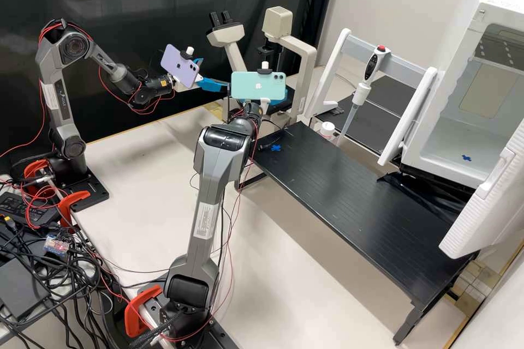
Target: Move the petri dish to the microscope
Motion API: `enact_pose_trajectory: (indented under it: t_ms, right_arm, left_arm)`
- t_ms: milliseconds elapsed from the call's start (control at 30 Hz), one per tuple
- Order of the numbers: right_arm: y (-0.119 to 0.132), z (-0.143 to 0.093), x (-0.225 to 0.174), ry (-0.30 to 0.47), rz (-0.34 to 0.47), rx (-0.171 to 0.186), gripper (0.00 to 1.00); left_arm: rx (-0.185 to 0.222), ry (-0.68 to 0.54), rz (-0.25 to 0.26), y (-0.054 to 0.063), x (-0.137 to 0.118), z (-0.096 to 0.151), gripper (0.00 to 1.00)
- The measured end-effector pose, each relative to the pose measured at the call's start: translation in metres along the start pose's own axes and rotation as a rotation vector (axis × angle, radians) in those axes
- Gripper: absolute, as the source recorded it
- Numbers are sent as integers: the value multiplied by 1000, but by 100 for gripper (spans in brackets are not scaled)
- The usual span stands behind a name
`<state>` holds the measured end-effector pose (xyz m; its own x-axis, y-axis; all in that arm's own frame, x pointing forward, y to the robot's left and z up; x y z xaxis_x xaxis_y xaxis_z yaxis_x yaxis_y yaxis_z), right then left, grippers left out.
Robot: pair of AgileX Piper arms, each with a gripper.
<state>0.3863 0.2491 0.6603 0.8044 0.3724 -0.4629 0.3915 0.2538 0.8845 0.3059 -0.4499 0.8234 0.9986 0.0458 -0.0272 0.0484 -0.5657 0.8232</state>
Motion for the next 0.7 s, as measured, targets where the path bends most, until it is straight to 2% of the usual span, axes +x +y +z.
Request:
enact_pose_trajectory:
  t_ms: [167, 333, 400, 533, 600, 700]
  right_arm:
    - [5, -8, -38, 45, 65, -20, 100]
    - [4, -15, -88, 74, 138, -68, 100]
    - [3, -16, -105, 72, 167, -78, 100]
    - [0, -19, -140, 60, 232, -126, 100]
    - [-2, -19, -155, 39, 272, -128, 100]
    - [-1, -18, -178, -5, 373, -133, 100]
  left_arm:
    - [0, 0, 0, 0, 0, 0, 100]
    - [0, 0, 0, 0, 0, 0, 100]
    - [0, 0, 0, 0, 0, 0, 100]
    - [0, 0, 0, 0, 0, 0, 100]
    - [0, 0, 0, 0, 0, 0, 100]
    - [0, 0, 0, 0, 0, 0, 100]
